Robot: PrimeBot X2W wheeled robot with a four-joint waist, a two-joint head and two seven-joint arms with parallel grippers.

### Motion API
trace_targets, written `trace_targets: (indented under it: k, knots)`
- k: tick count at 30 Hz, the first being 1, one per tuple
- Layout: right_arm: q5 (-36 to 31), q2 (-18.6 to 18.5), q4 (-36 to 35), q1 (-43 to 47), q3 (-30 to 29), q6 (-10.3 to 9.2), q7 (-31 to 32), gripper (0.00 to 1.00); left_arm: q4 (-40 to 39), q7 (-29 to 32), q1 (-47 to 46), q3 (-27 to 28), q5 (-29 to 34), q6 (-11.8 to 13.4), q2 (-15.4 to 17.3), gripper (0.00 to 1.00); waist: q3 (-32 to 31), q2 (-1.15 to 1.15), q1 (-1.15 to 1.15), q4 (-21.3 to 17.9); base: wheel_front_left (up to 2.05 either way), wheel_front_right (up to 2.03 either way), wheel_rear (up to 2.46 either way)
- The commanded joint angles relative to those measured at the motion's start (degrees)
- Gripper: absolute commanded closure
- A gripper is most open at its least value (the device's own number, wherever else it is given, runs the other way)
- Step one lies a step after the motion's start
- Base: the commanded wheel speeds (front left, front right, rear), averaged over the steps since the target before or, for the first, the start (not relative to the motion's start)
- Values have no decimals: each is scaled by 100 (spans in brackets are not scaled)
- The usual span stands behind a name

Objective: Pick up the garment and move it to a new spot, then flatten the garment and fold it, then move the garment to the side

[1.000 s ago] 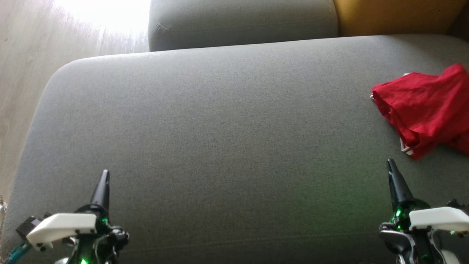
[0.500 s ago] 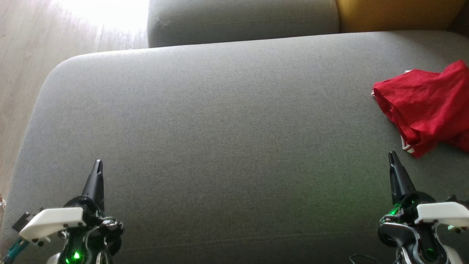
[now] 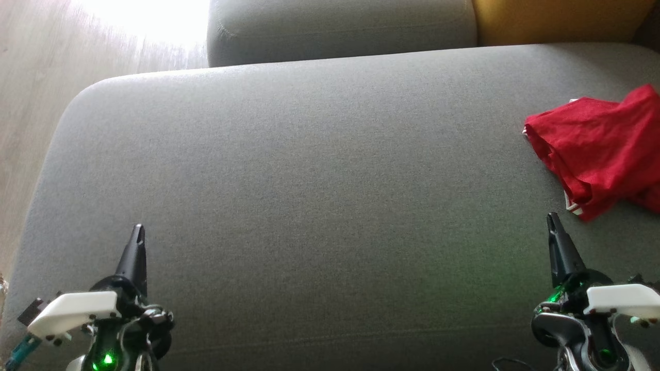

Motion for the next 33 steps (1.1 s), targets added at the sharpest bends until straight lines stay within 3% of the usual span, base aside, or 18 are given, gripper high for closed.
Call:
trace_targets:
  k: [1,33]
  knots:
    - [34,-74,-186,-319,101,-1,33,100,-157,31,-299,215,24,-42,64,100,0,0,0,0,0,0,0]
    - [34,-74,-186,-319,101,-1,33,100,-154,77,-303,273,73,-42,23,100,-1,0,0,0,0,0,0]
